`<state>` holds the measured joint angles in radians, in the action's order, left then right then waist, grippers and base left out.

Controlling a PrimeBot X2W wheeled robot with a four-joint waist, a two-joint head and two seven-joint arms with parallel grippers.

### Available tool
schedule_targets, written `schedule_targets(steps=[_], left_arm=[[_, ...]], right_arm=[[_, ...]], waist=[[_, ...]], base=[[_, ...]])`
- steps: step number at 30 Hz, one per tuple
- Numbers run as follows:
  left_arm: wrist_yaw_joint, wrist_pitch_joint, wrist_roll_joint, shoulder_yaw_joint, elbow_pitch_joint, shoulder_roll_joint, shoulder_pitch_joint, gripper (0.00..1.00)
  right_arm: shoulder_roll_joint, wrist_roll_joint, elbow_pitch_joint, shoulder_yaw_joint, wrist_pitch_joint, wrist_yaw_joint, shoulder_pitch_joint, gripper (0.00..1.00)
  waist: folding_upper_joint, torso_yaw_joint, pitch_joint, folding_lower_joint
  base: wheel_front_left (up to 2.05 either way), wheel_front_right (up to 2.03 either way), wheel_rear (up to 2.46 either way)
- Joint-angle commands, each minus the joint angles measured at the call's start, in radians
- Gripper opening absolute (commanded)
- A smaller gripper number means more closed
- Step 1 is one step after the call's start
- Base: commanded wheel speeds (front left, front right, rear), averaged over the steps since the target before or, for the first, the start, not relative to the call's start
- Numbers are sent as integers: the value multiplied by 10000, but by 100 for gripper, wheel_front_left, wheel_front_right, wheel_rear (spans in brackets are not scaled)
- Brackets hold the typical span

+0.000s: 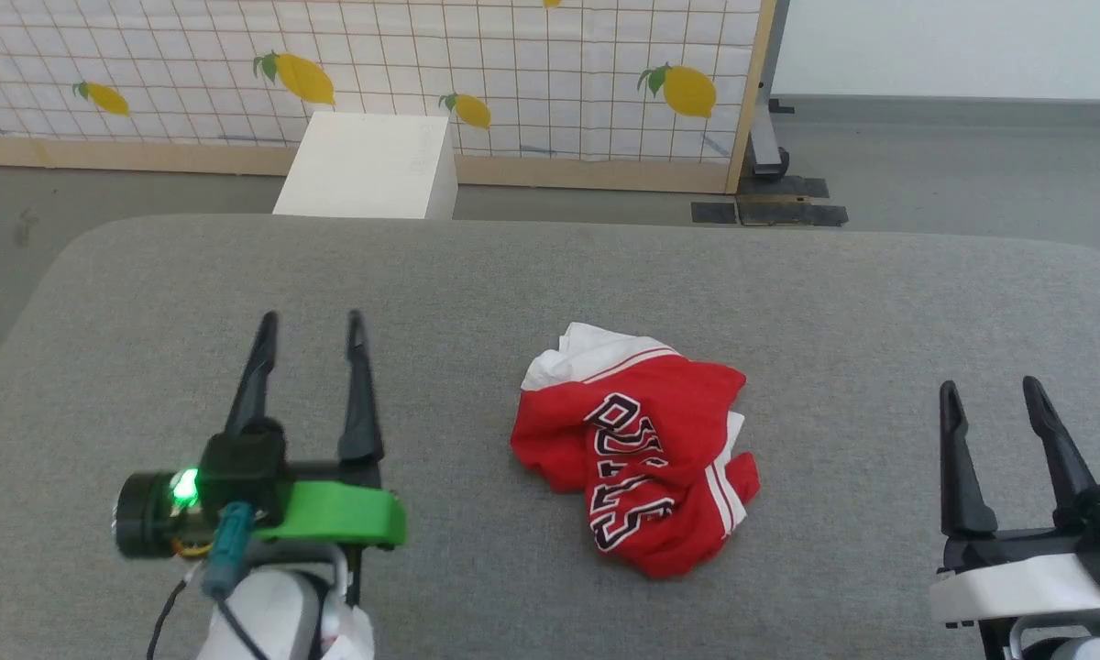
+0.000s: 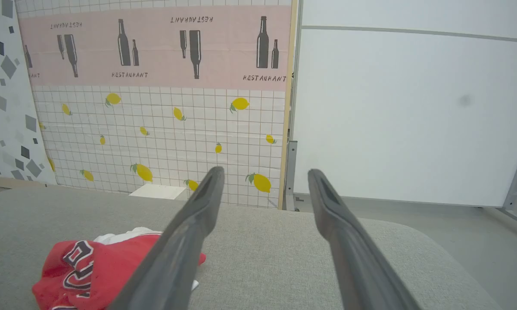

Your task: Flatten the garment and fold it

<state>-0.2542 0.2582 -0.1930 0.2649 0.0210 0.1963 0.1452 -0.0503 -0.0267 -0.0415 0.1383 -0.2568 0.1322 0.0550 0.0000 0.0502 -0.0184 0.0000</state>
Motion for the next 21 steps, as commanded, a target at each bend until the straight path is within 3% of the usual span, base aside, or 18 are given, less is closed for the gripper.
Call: schedule_targets(steps=[1, 6, 10, 14, 21], left_arm=[[277, 35, 163, -273, 92, -135, -348, 100], [1470, 35, 279, -1463, 222, -676, -1075, 100], [2123, 35, 517, -2244, -147, -1007, -1479, 100], [2545, 35, 931, -2490, -651, -1186, -1643, 100], [2877, 35, 1214, -2698, -867, -1371, -1686, 100]], right_arm=[[1, -142, -75, 45, -49, -15, -31, 100], [1, -336, -79, 63, -49, -15, 70, 100], [1, -422, 42, 120, -49, -15, 202, 100], [1, -429, 217, 165, -49, -15, 310, 100], [1, -471, 303, 164, -49, -15, 367, 100]], waist=[[0, -22, -23, 0], [0, -50, -65, 0], [0, -39, -108, 0], [0, -36, -150, 0], [0, -53, -133, 0]], base=[[0, 0, 0], [0, 0, 0], [0, 0, 0], [0, 0, 0], [0, 0, 0]])
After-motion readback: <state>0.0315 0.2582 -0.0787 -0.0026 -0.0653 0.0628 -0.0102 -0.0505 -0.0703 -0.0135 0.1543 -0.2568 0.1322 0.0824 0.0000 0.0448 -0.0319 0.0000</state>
